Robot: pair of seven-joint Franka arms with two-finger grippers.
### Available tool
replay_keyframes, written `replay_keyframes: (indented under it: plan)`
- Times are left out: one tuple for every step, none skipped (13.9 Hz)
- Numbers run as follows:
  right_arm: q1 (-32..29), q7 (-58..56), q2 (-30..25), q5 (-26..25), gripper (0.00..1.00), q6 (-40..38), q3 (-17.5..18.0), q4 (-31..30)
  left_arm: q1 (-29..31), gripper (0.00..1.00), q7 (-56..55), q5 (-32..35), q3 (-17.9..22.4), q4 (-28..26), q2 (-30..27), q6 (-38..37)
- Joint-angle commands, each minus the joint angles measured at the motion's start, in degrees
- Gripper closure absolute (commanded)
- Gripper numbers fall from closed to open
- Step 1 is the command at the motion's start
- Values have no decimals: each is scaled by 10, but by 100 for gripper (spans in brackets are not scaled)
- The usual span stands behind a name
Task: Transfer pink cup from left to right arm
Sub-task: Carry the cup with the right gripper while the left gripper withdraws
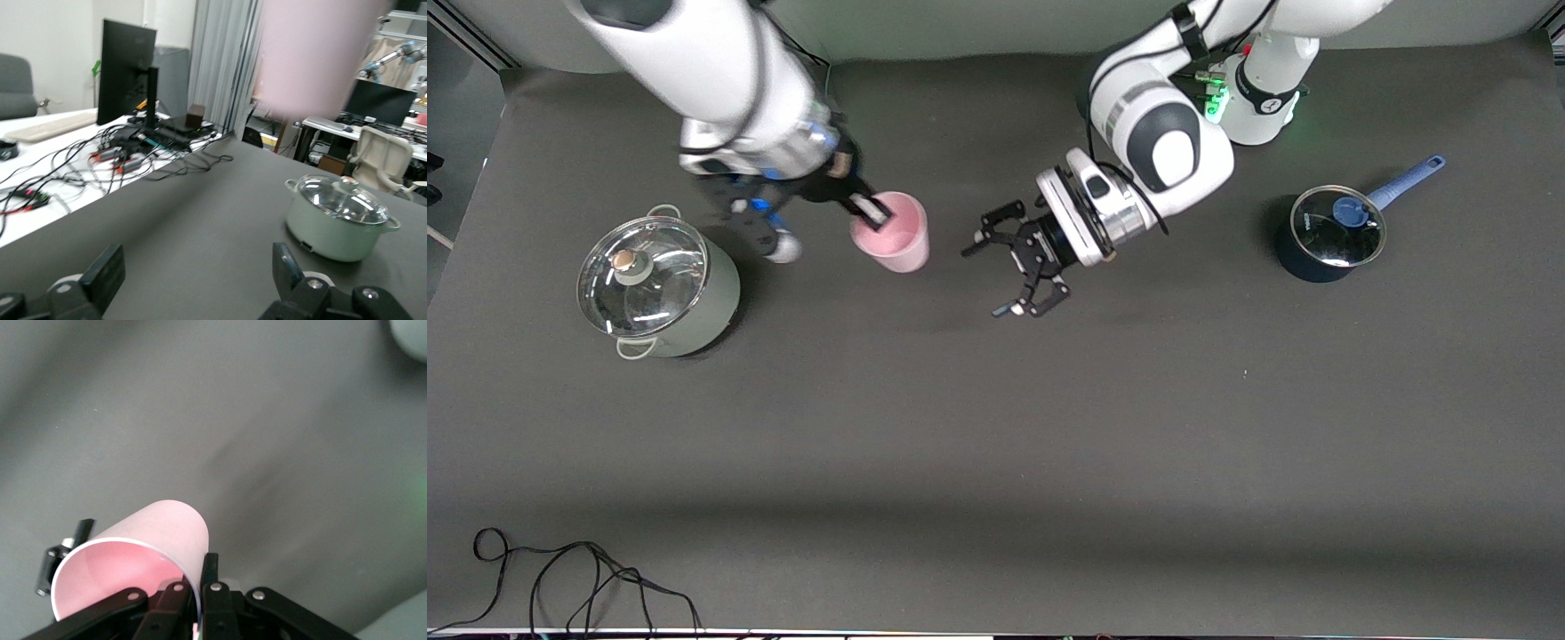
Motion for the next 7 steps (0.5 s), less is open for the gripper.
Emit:
replay_keyframes:
  plan:
    - [-61, -152, -36, -2, 100, -50, 0, -9, 7, 1, -1, 0, 22, -1, 34, 2]
    - [-90, -218, -44, -2, 100, -71, 0, -11, 31, 1, -5, 2, 22, -5, 36, 2]
    - [-118, -281, -50, -7, 100, -89, 0, -11, 51, 1, -7, 8, 22, -13, 44, 2]
    - [-147, -351, -59, -9, 100, -99, 0, -16, 78, 1, -8, 22, 19, -22, 53, 2]
    - [-170, -411, -68, -9, 100, -103, -6, -27, 94, 1, -8, 27, 15, -28, 59, 4]
    - [-180, -483, -79, -12, 100, -103, -24, -42, 107, 1, -9, 27, 11, -34, 60, 6]
    - [-179, -556, -83, -33, 100, -99, -48, -59, 119, 1, -10, 27, 9, -39, 61, 7]
